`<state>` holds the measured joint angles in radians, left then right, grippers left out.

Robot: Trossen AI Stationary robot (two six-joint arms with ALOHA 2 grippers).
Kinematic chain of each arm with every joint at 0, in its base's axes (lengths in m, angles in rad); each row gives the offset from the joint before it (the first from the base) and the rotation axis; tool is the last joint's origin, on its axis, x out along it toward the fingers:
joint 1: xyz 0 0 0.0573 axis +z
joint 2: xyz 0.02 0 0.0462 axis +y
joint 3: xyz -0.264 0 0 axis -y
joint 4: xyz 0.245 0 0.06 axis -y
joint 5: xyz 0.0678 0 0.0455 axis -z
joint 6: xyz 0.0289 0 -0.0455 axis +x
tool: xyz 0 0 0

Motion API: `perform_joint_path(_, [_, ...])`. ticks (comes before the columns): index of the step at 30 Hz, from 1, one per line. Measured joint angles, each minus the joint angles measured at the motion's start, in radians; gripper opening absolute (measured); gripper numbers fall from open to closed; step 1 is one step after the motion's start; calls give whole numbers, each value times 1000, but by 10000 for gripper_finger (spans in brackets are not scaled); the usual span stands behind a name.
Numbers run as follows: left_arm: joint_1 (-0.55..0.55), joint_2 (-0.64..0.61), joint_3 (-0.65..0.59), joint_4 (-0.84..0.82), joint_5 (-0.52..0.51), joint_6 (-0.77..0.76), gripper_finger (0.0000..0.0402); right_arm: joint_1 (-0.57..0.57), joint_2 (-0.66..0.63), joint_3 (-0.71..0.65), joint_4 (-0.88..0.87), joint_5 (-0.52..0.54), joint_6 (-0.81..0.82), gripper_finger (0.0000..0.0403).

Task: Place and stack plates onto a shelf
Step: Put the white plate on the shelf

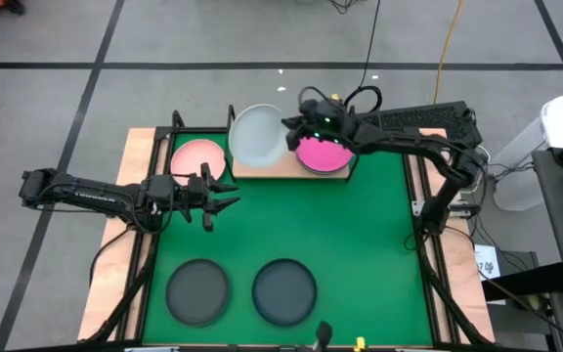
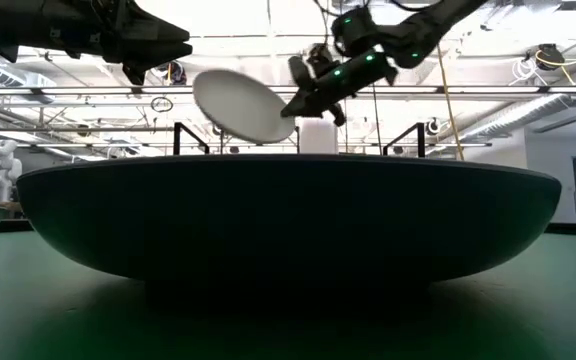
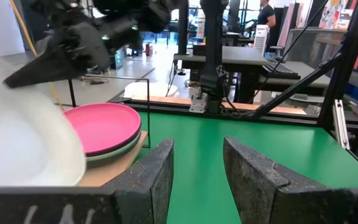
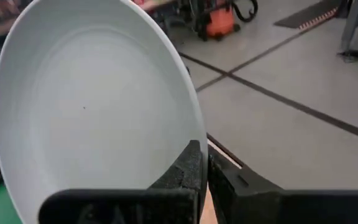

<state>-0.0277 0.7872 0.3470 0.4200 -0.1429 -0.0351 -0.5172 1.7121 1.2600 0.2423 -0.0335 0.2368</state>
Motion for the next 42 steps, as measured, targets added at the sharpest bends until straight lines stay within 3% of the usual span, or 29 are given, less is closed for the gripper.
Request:
perform_joint_path(4, [0,0,0,0,0,0,143,-13,58,77,-33,4,-49,0])
perform_joint_path(19, [0,0,0,-6,0,6,143,-71,249,80,-71,5,-12,5])
perform_joint_path(37, [0,0,0,-9,1,31,143,-71,245,80,-66,6,-14,17])
perform_joint_path(42, [0,0,0,-9,1,31,143,-65,230,79,-36,-34,-96,18])
